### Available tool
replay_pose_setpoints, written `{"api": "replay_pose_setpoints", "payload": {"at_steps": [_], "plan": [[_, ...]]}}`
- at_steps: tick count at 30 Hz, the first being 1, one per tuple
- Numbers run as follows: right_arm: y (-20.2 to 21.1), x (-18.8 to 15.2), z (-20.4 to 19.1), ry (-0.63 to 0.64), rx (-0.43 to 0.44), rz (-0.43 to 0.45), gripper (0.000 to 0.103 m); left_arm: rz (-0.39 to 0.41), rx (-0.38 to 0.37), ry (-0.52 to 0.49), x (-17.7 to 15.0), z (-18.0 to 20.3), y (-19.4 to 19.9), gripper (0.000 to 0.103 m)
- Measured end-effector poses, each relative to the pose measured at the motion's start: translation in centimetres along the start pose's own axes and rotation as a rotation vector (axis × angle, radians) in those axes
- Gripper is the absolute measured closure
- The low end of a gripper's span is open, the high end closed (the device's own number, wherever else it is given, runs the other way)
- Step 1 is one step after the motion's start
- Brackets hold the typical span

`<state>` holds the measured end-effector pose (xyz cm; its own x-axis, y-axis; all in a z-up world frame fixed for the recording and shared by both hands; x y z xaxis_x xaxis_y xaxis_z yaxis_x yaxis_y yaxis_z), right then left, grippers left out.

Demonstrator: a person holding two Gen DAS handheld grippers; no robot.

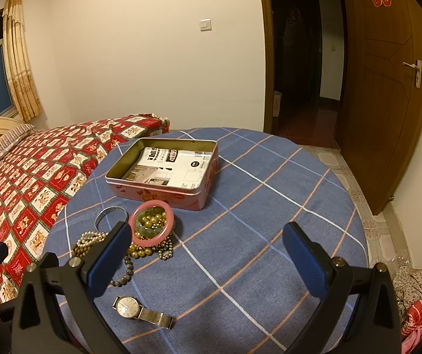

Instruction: Organize jewelry

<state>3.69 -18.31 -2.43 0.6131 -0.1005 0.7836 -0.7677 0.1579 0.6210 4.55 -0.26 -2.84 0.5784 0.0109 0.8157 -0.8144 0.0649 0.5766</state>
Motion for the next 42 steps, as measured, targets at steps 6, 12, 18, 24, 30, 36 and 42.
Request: {"api": "replay_pose_setpoints", "payload": {"at_steps": [6,12,18,24,30,36,42], "plan": [[-0.2,-0.1,0.0,0.006,-0.004,-0.002,0.0,-0.005,-0.001,0.002,-0.2,-0.1,-0.2,0.009],[-0.5,-0.2,-0.2,0.013,-0.007,-0.011,0.0,-0.015,-0.005,0.006,-0.4,-0.3,-0.8,0.009],[-1.2,-0.1,-0.4,0.018,-0.012,-0.018,0.0,-0.021,-0.008,0.011,-0.4,-0.4,-1.5,0.009],[-2.1,0.0,-0.7,0.033,-0.015,-0.033,0.0,-0.046,-0.008,0.018,-0.7,-0.8,-2.9,0.009],[-3.5,-0.2,-1.0,0.058,0.014,-0.046,0.0,-0.074,-0.023,0.006,-1.0,-1.6,-4.4,0.009],[-5.6,-0.6,-0.5,0.039,0.118,-0.077,0.026,-0.114,-0.071,0.055,-1.2,-4.1,-6.0,0.009],[-9.1,-0.8,-0.4,-0.035,0.28,-0.167,0.058,-0.156,-0.115,0.062,-1.5,-4.3,-7.6,0.035]]}}
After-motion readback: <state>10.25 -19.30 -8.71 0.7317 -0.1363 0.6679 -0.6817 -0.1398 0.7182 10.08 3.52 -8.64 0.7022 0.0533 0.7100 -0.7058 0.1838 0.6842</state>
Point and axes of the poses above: each gripper's, at about its wrist camera, not at the fingertips, and y roughly against the way its jaws point, z to its right, x to its top, the point moved 6 cm from there along -y, roughly the way its jaws point, and after that the axes turned 8 degrees about y, right-handed, at the moved point
